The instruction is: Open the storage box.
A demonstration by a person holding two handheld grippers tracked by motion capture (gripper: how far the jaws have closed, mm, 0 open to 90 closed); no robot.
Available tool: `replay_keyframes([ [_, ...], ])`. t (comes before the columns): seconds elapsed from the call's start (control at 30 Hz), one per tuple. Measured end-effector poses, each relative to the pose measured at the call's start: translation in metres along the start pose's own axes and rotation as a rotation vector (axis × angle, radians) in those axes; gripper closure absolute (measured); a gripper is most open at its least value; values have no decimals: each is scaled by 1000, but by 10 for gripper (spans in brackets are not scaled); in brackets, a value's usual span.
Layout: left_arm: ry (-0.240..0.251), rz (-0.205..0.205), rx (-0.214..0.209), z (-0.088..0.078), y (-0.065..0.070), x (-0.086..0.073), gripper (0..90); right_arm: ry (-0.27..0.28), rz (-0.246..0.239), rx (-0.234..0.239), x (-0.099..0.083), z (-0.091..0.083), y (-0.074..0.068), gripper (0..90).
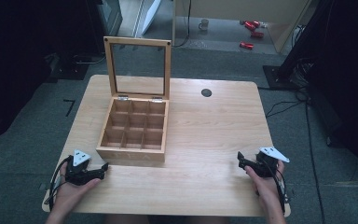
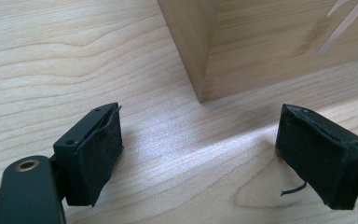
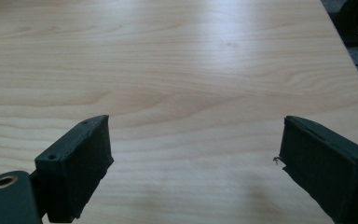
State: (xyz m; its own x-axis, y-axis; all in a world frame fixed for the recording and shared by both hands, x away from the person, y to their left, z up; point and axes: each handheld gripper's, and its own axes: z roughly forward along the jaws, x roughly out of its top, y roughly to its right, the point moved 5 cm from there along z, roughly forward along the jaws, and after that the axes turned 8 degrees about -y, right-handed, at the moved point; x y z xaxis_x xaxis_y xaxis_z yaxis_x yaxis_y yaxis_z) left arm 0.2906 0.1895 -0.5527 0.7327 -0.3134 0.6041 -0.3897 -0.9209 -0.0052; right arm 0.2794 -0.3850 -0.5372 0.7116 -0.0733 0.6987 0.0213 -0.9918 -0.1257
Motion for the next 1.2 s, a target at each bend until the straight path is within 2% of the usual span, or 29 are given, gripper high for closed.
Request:
replay_keyframes([
  [0.13,1,-1,-1,0,0,0,152,-16,4,-34,-11,-6,17,86],
  [0.47,1,-2,-1,0,0,0,152,-48,-2,-68,-31,-15,38,86],
  [0.63,1,0,0,0,0,0,152,-63,-12,-57,-35,-16,39,86],
  [0.7,1,1,1,0,0,0,152,-87,-21,-50,-38,-14,38,86],
  [0.87,2,-2,-1,0,0,0,152,-106,-71,-74,-41,-14,34,86],
  [1.2,-1,1,4,0,0,0,152,-109,-72,-66,-41,-14,33,86],
])
